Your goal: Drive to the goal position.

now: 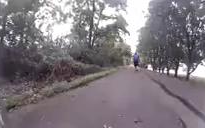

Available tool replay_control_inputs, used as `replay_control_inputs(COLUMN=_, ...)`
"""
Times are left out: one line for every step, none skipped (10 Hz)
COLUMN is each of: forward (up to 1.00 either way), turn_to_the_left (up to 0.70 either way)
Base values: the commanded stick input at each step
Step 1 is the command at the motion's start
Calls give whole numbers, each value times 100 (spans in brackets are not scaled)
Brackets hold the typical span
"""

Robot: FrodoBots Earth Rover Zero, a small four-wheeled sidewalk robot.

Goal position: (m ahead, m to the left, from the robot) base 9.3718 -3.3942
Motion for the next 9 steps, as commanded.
replay_control_inputs(forward=70, turn_to_the_left=0)
replay_control_inputs(forward=70, turn_to_the_left=0)
replay_control_inputs(forward=70, turn_to_the_left=0)
replay_control_inputs(forward=70, turn_to_the_left=0)
replay_control_inputs(forward=70, turn_to_the_left=0)
replay_control_inputs(forward=70, turn_to_the_left=0)
replay_control_inputs(forward=70, turn_to_the_left=0)
replay_control_inputs(forward=70, turn_to_the_left=0)
replay_control_inputs(forward=70, turn_to_the_left=0)
